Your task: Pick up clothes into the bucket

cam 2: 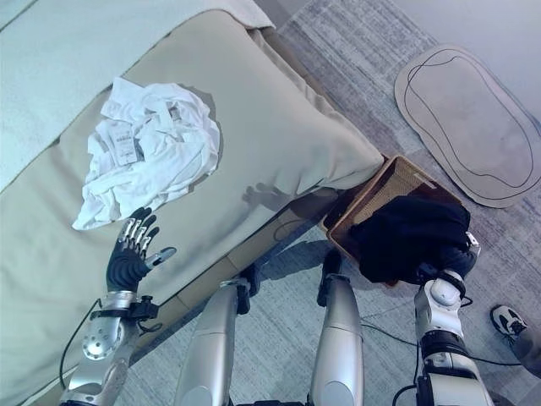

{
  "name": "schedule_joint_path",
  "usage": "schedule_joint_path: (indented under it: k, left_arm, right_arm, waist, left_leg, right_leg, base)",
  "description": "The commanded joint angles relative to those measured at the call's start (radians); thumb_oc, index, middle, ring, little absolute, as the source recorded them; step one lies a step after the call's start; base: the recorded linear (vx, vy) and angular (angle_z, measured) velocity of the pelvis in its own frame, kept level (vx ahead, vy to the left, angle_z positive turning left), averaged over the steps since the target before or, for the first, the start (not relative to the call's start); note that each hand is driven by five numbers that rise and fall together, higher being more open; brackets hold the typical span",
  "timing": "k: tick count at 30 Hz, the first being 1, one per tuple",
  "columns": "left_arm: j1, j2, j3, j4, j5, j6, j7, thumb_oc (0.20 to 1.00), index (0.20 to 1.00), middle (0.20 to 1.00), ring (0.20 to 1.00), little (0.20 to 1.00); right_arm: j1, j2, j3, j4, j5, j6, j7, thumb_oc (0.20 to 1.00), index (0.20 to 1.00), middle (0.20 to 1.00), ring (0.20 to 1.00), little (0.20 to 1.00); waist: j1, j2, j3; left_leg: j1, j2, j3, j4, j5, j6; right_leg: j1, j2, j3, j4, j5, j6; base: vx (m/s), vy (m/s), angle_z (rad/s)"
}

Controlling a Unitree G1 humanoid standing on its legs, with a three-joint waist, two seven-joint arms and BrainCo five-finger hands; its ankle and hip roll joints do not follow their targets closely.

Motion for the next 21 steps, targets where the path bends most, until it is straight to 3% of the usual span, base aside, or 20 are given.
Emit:
schedule_joint_path:
  k: [1,2,4,5,6,10,12,13,14,15,16,18,19,21]
  left_arm:
    - [0.024,0.03,-0.026,-0.052,-0.053,-0.059,0.006,1.0,1.0,1.0,1.0,1.0]
    - [0.022,0.028,-0.025,-0.052,-0.053,-0.06,0.006,1.0,1.0,1.0,1.0,1.0]
    - [0.015,0.036,-0.035,-0.056,-0.058,-0.058,0.006,1.0,1.0,1.0,1.0,1.0]
    - [0.011,0.04,-0.04,-0.057,-0.063,-0.058,0.006,1.0,1.0,1.0,1.0,1.0]
    - [0.007,0.042,-0.041,-0.061,-0.064,-0.058,0.008,1.0,1.0,1.0,1.0,1.0]
    - [-0.013,0.051,-0.055,-0.067,-0.059,-0.06,0.025,1.0,1.0,1.0,1.0,1.0]
    - [-0.023,0.056,-0.06,-0.066,-0.049,-0.057,0.032,1.0,1.0,1.0,1.0,1.0]
    - [-0.024,0.056,-0.059,-0.067,-0.048,-0.057,0.033,1.0,1.0,1.0,1.0,1.0]
    - [-0.03,0.056,-0.058,-0.068,-0.039,-0.057,0.04,1.0,1.0,1.0,1.0,1.0]
    - [-0.031,0.056,-0.058,-0.069,-0.038,-0.057,0.04,1.0,1.0,1.0,1.0,1.0]
    - [-0.033,0.053,-0.054,-0.071,-0.036,-0.058,0.044,1.0,1.0,1.0,1.0,1.0]
    - [-0.032,0.054,-0.049,-0.074,-0.035,-0.059,0.048,1.0,1.0,1.0,1.0,1.0]
    - [-0.032,0.054,-0.047,-0.072,-0.036,-0.06,0.049,1.0,1.0,1.0,1.0,1.0]
    - [-0.031,0.054,-0.047,-0.072,-0.037,-0.061,0.047,1.0,1.0,1.0,1.0,1.0]
  right_arm:
    - [-0.08,-0.153,0.054,0.081,0.003,-0.019,-0.013,0.2,0.2,0.2,0.2,0.2]
    - [-0.086,-0.155,0.056,0.086,0.005,-0.021,-0.011,0.2,0.2,0.2,0.2,0.2]
    - [-0.129,-0.176,0.079,0.133,0.005,-0.01,-0.01,0.2,0.2,0.2,0.2,0.2]
    - [-0.152,-0.182,0.083,0.157,0.017,-0.007,-0.011,0.2,0.2,0.2,0.2,0.2]
    - [-0.169,-0.185,0.086,0.168,0.022,-0.007,-0.016,0.2,0.2,0.2,0.2,0.2]
    - [-0.215,-0.198,0.08,0.241,0.07,-0.001,-0.03,0.2,0.2,0.2,0.2,0.2]
    - [-0.231,-0.203,0.092,0.299,0.058,0.019,-0.035,0.2,0.2,0.2,0.2,0.2]
    - [-0.233,-0.204,0.093,0.301,0.059,0.018,-0.035,0.2,0.2,0.2,0.2,0.2]
    - [-0.225,-0.197,0.088,0.318,0.063,0.024,-0.036,0.2,0.2,0.2,0.2,0.2]
    - [-0.226,-0.196,0.087,0.317,0.064,0.024,-0.035,0.2,0.2,0.2,0.2,0.2]
    - [-0.218,-0.189,0.078,0.336,0.072,0.027,-0.035,0.2,0.2,0.2,0.2,0.2]
    - [-0.216,-0.186,0.072,0.349,0.076,0.03,-0.038,0.2,0.2,0.2,0.2,0.2]
    - [-0.216,-0.185,0.064,0.367,0.083,0.034,-0.039,0.2,0.2,0.2,0.2,0.2]
    - [-0.219,-0.189,0.062,0.379,0.088,0.035,-0.037,0.2,0.2,0.2,0.2,0.2]
  waist:
    - [0.002,0.019,-0.061]
    - [0.0,0.02,-0.055]
    - [0.005,0.021,-0.05]
    - [0.008,0.022,-0.053]
    - [0.01,0.022,-0.048]
    - [0.018,0.026,-0.043]
    - [0.023,0.029,-0.046]
    - [0.021,0.03,-0.04]
    - [0.021,0.031,-0.045]
    - [0.02,0.031,-0.04]
    - [0.021,0.032,-0.048]
    - [0.021,0.033,-0.047]
    - [0.022,0.035,-0.058]
    - [0.022,0.038,-0.059]
  left_leg:
    - [-0.016,-0.001,-0.009,0.006,-0.031,0.007]
    - [-0.026,-0.001,-0.002,0.0,-0.004,0.015]
    - [-0.022,-0.004,-0.002,-0.014,0.0,0.016]
    - [-0.01,-0.006,-0.01,-0.02,-0.024,0.009]
    - [-0.02,-0.008,-0.002,-0.032,0.007,0.016]
    - [-0.02,-0.019,-0.011,-0.06,0.017,0.014]
    - [-0.011,-0.023,-0.018,-0.053,-0.011,0.007]
    - [-0.022,-0.023,-0.011,-0.055,0.015,0.014]
    - [-0.016,-0.025,-0.02,-0.044,-0.014,0.007]
    - [-0.027,-0.025,-0.012,-0.046,0.011,0.015]
    - [-0.019,-0.028,-0.023,-0.04,-0.018,0.009]
    - [-0.035,-0.029,-0.017,-0.039,0.005,0.016]
    - [-0.03,-0.029,-0.026,-0.029,-0.025,0.009]
    - [-0.044,-0.03,-0.018,-0.034,0.002,0.018]
  right_leg:
    - [0.047,-0.014,0.048,-0.052,0.048,0.045]
    - [0.039,-0.016,0.043,-0.061,0.073,0.037]
    - [0.043,-0.019,0.042,-0.075,0.078,0.039]
    - [0.053,-0.019,0.047,-0.076,0.057,0.049]
    - [0.043,-0.022,0.041,-0.088,0.084,0.041]
    - [0.044,-0.023,0.044,-0.11,0.085,0.041]
    - [0.054,-0.02,0.048,-0.101,0.057,0.047]
    - [0.045,-0.023,0.042,-0.107,0.081,0.038]
    - [0.052,-0.018,0.049,-0.097,0.054,0.044]
    - [0.043,-0.021,0.042,-0.103,0.078,0.035]
    - [0.048,-0.016,0.05,-0.093,0.05,0.042]
    - [0.036,-0.019,0.045,-0.096,0.071,0.032]
    - [0.037,-0.013,0.054,-0.086,0.046,0.039]
    - [0.021,-0.016,0.051,-0.093,0.071,0.03]
  base:
    - [-0.07,0.032,0.02]
    - [0.0,0.0,0.0]
    - [0.02,0.008,0.02]
    - [0.0,0.0,0.0]
    - [0.0,0.0,0.0]
    - [0.0,0.0,0.03]
    - [0.07,-0.014,0.09]
    - [0.11,-0.023,0.15]
    - [-0.07,0.007,0.15]
    - [0.1,-0.029,0.16]
    - [-0.07,0.0,0.09]
    - [0.01,-0.014,0.06]
    - [0.0,0.0,0.0]
    - [0.0,-0.004,0.02]
